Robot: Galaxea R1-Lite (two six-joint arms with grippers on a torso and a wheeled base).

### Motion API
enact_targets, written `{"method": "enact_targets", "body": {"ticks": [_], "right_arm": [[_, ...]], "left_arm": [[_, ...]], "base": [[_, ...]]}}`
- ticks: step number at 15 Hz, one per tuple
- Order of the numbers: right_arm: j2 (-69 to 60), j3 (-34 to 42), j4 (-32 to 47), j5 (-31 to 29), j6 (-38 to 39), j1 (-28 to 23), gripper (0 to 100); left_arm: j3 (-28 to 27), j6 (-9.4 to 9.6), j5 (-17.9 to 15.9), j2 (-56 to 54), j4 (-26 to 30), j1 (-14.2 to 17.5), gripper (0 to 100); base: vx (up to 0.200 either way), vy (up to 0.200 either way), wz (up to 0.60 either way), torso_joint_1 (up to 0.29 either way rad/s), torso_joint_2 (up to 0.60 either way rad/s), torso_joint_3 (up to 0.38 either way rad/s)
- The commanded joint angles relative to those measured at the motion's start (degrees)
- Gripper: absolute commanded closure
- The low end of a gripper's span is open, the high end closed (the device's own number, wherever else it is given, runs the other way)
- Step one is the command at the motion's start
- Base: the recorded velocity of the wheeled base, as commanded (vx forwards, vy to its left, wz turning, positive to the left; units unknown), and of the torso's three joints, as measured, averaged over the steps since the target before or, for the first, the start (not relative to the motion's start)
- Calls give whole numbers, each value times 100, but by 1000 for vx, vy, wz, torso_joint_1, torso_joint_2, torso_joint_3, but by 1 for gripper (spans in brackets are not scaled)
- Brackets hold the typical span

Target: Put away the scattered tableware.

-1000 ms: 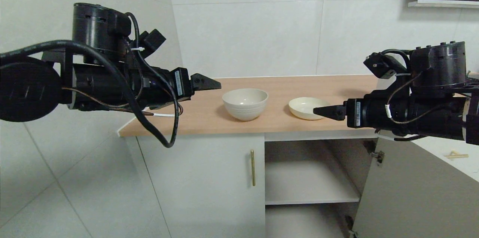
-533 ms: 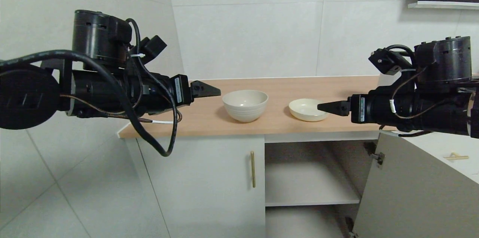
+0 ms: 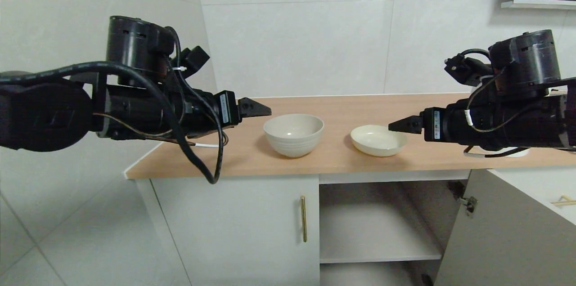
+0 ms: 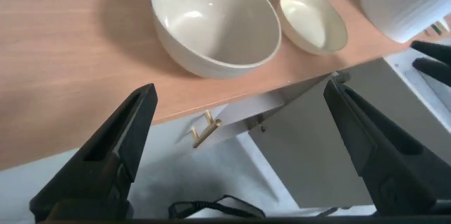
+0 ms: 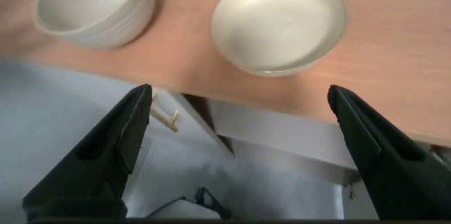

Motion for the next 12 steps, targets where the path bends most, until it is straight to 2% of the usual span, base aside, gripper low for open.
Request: {"method": "enact_targets", "body": {"ticks": [1,3,4,6,8,9,12], "right_arm": [[295,-226,-20,-288,47,0,0],[427,-357,-29,-543,258,0,0],[436,-357,-38,-551,275,0,0],[453,-357,-64,-560,284,0,0],[462,-349,-91,-560,293,-9,0],[462,-340,-91,-560,293,0,0],[445,-340,-91,-560,293,-9,0]], "left_arm": [[-235,-175,414,436,21,-81,0],[-472,-395,1073,884,30,-178,0],[-586,-456,1249,1104,30,-222,0],[-736,-615,1293,1394,21,-328,0],[-982,-887,1372,1763,4,-407,0],[-1043,-949,1390,1860,-5,-407,0],[-1052,-966,1398,1869,-14,-407,0]], "base": [[0,0,0,0,0,0],[0,0,0,0,0,0],[0,0,0,0,0,0],[0,0,0,0,0,0],[0,0,0,0,0,0],[0,0,0,0,0,0],[0,0,0,0,0,0]]}}
